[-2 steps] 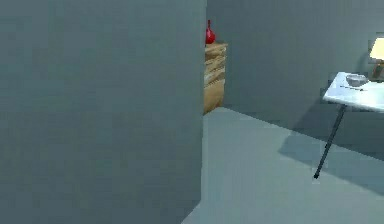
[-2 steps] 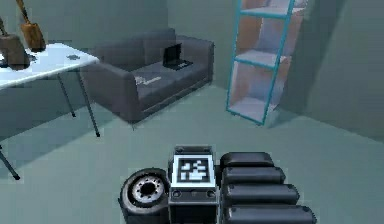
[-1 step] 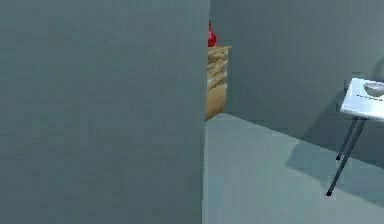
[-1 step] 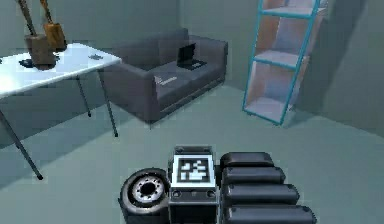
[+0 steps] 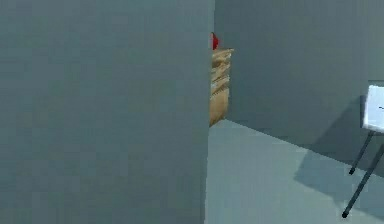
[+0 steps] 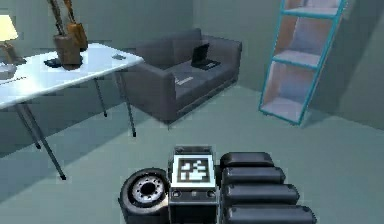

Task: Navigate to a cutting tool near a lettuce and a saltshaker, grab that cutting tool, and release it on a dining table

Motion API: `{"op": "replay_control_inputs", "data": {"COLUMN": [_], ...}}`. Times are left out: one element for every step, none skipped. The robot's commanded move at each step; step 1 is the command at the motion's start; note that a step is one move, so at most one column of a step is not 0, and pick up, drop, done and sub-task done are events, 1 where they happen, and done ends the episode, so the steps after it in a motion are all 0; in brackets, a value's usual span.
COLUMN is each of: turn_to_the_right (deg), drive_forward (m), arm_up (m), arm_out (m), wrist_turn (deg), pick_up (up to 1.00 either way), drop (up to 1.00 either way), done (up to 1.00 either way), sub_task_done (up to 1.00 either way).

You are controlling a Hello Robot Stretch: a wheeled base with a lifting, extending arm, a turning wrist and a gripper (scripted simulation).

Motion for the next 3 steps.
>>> {"op": "replay_control_inputs", "data": {"turn_to_the_right": [30.0,0.0,12.0], "drive_forward": [0.0,0.9,0.0], "arm_up": [0.0,0.0,0.0], "arm_out": [0.0,0.0,0.0], "wrist_turn": [0.0,0.0,0.0], "pick_up": [0.0,0.0,0.0], "drop": [0.0,0.0,0.0], "done": [0.0,0.0,0.0], "sub_task_done": [0.0,0.0,0.0]}}
